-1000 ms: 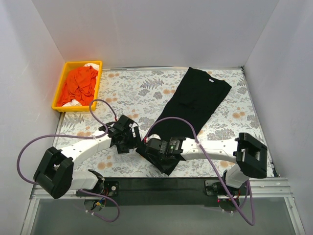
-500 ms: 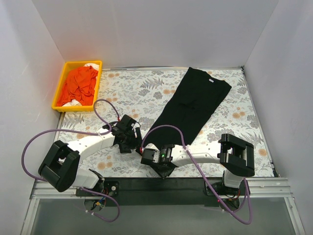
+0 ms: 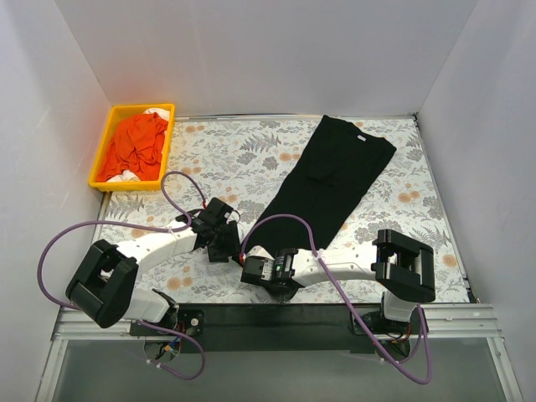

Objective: Fold and stack the t-shirts
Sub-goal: Fold the tshirt

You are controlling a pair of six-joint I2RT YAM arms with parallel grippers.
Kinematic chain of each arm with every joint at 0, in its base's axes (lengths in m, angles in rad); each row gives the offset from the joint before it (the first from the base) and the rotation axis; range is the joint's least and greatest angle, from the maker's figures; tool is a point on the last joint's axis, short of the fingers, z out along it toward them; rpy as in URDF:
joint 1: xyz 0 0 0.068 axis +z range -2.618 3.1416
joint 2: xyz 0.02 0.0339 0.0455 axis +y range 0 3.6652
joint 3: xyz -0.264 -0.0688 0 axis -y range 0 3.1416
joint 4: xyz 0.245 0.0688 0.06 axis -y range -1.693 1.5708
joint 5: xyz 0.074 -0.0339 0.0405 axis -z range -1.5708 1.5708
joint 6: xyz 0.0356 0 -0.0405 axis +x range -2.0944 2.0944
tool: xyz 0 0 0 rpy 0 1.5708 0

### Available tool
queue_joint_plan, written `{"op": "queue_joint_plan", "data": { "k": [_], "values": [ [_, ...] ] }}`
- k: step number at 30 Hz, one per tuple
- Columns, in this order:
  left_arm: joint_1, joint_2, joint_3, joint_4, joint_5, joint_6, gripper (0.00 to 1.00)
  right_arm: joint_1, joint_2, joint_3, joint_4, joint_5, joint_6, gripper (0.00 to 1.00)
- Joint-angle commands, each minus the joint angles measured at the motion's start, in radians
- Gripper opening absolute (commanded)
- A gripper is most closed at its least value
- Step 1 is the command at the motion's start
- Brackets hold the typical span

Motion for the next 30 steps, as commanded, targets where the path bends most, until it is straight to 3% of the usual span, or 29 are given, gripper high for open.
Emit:
{"op": "queue_joint_plan", "data": {
  "k": [1,10,11,14,20,30],
  "values": [
    [-0.004,0.028,-0.023,0.013,-0.006,0.014,0.47,0.006,0.03,-0.011,-0.025,0.017,0.001,0.18],
    [-0.009,0.073,-0.034,0.058,-0.026,0.009,0.31,0.008,0.002,-0.044,-0.032,0.013,0.009,0.13],
    [-0.01,0.076,-0.032,0.059,-0.025,0.009,0.2,0.009,-0.001,-0.047,-0.033,0.011,0.009,0.11],
    [-0.01,0.07,-0.019,0.012,-0.048,0.009,0.0,0.009,-0.019,-0.06,-0.05,0.01,0.007,0.06],
    [0.006,-0.013,0.011,-0.117,-0.176,0.0,0.0,0.011,-0.099,-0.116,-0.081,-0.002,0.018,0.01],
    [0.028,-0.034,-0.061,-0.083,-0.026,-0.038,0.0,0.038,-0.07,-0.104,-0.079,-0.021,-0.002,0.01]
  ]
}}
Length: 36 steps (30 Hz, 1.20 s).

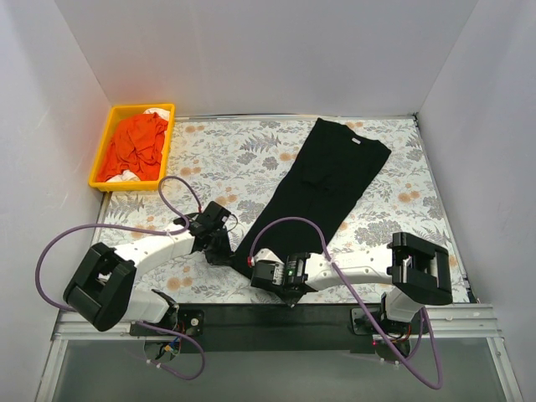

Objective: Fold and stack the t-shirts
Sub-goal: Fold the tshirt

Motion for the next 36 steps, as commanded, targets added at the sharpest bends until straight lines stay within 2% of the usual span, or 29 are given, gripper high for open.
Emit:
{"op": "queue_joint_plan", "data": {
  "k": [1,3,4,7,9,11,12,16,20,26,31,34,36],
  "values": [
    [0.014,-0.019,-0.024,-0.047,-0.015,-0.004,0.0,0.028,0.053,0.039,-0.11,-0.032,-0.006,0.01],
    [0.014,-0.028,-0.016,-0.053,-0.012,-0.009,0.03,0.039,0.071,0.079,-0.11,-0.041,-0.009,0.03],
    [0.015,-0.04,-0.006,-0.057,-0.013,-0.011,0.05,0.043,0.08,0.114,-0.11,-0.044,-0.009,0.16],
    [0.014,-0.069,0.02,-0.088,-0.042,-0.011,0.26,0.048,0.05,0.153,-0.121,-0.043,0.003,0.34],
    [0.014,-0.085,0.033,-0.106,-0.058,-0.008,0.41,0.042,-0.007,0.151,-0.132,0.002,0.02,0.4],
    [0.015,-0.105,0.043,-0.111,-0.058,-0.008,0.5,0.013,-0.047,0.13,-0.132,0.012,0.054,0.42],
    [0.014,-0.106,0.046,-0.111,-0.058,-0.006,0.58,0.001,-0.085,0.121,-0.132,0.014,0.069,0.43],
    [0.014,-0.097,0.045,-0.097,-0.055,0.005,0.6,-0.085,-0.174,0.047,-0.127,0.031,0.189,0.45],
    [0.014,-0.076,0.05,-0.076,-0.039,0.02,0.61,-0.243,-0.263,-0.039,-0.107,0.074,0.279,0.49],
    [0.014,-0.065,0.144,-0.07,-0.053,0.064,0.6,-0.57,-0.373,-0.106,0.012,0.066,0.181,0.47],
    [0.015,0.057,0.317,-0.007,-0.018,0.153,0.59,-0.896,-0.381,-0.123,0.172,-0.039,0.048,0.43],
    [0.014,0.146,0.405,0.056,0.022,0.202,0.53,-1.033,-0.329,-0.084,0.262,-0.113,0.011,0.39],
    [0.014,0.196,0.451,0.075,0.053,0.233,0.47,-1.082,-0.265,-0.053,0.316,-0.164,-0.015,0.37]
  ]
}}
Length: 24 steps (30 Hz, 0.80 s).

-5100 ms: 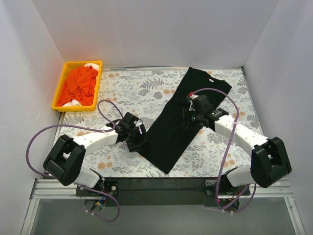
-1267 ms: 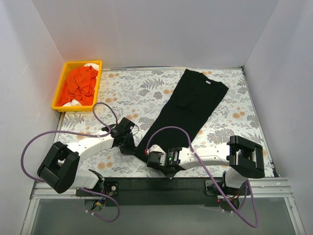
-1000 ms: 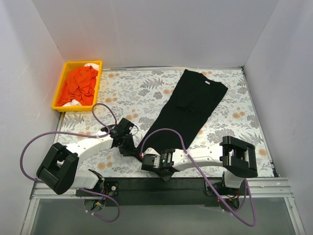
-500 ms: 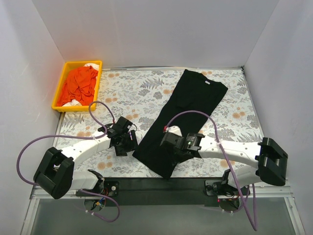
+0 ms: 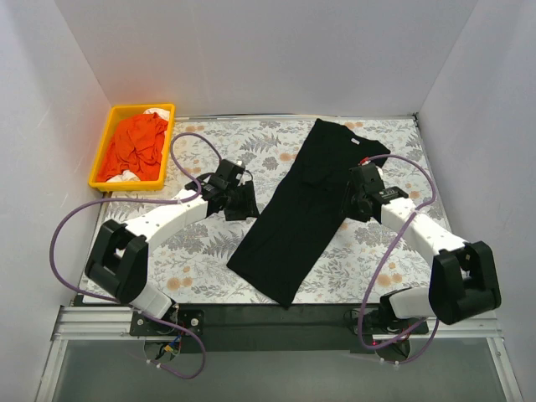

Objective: Fold and stack the t-shirts
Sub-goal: Fold the tshirt

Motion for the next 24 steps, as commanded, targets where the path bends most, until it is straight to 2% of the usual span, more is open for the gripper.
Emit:
{"op": "queue_joint_plan", "data": {
  "k": [1,7,15,19,24],
  "values": [
    [0.001,0.097,0.084,0.073,0.063,0.085,0.45,-0.104,0.087,0.096,0.145,-0.126,-0.077,0.37],
    [-0.008,0.24,0.178,0.108,0.168,0.105,0.39,-0.187,0.291,0.258,0.18,-0.165,-0.088,0.36],
    [-0.013,0.318,0.1,0.179,0.233,0.067,0.34,-0.215,0.544,0.432,0.185,-0.133,-0.068,0.36],
    [-0.014,0.306,0.017,0.209,0.244,-0.025,0.31,-0.219,0.645,0.493,0.185,-0.139,-0.077,0.37],
    [-0.024,0.315,-0.057,0.263,0.211,-0.249,0.27,-0.228,0.785,0.593,0.185,-0.134,-0.161,0.37]
  ]
}}
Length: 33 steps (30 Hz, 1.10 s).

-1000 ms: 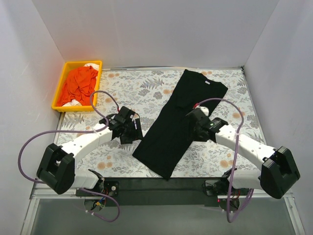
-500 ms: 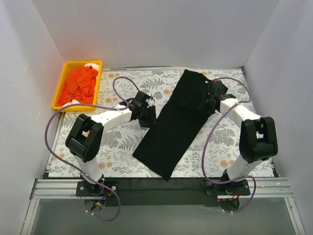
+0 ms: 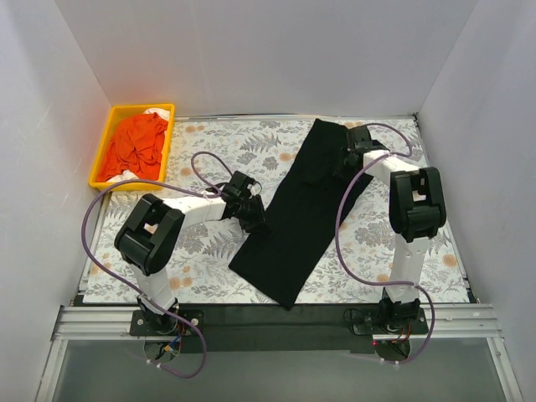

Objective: Fold and stack the t-shirts
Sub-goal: Fold the tshirt

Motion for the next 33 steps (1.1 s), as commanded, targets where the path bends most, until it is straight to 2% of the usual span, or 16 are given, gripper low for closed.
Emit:
{"op": "queue_joint_plan", "data": {
  "k": [1,4,6,9,12,13,18,22,23,25,28,33],
  "values": [
    [-0.022,0.006,-0.058,0.05,-0.01,-0.191,0.27,-0.022,0.103,0.082,0.013,-0.008,-0.082,0.37],
    [-0.067,0.035,-0.072,0.143,-0.007,-0.352,0.3,-0.048,0.19,0.207,0.004,-0.015,-0.165,0.38],
    [-0.105,0.078,-0.023,0.16,-0.009,-0.428,0.31,-0.062,0.261,0.331,-0.029,-0.031,-0.218,0.38],
    [-0.157,0.109,0.046,0.163,-0.039,-0.475,0.35,-0.082,0.34,0.487,-0.063,-0.063,-0.273,0.39],
    [-0.19,0.081,0.073,0.151,-0.081,-0.495,0.45,-0.083,0.356,0.575,-0.115,-0.068,-0.294,0.4],
    [-0.193,0.063,0.073,0.119,-0.096,-0.485,0.47,-0.082,0.339,0.572,-0.135,-0.112,-0.295,0.4],
    [-0.203,-0.118,0.035,-0.008,-0.235,-0.385,0.53,-0.06,0.044,0.347,-0.137,-0.12,-0.277,0.42],
    [-0.242,-0.268,0.015,-0.166,-0.332,-0.269,0.54,-0.022,-0.229,-0.007,-0.175,-0.089,-0.229,0.42],
    [-0.252,-0.285,0.012,-0.185,-0.341,-0.233,0.54,-0.013,-0.339,-0.073,-0.198,-0.08,-0.205,0.42],
    [-0.286,-0.31,0.009,-0.255,-0.352,-0.207,0.53,0.021,-0.447,-0.232,-0.229,-0.08,-0.182,0.42],
    [-0.338,-0.324,0.006,-0.327,-0.36,-0.172,0.5,0.078,-0.662,-0.378,-0.335,-0.026,-0.13,0.41],
    [-0.403,-0.304,-0.02,-0.361,-0.337,-0.181,0.44,0.17,-0.886,-0.593,-0.431,-0.069,0.034,0.37]
  ]
}}
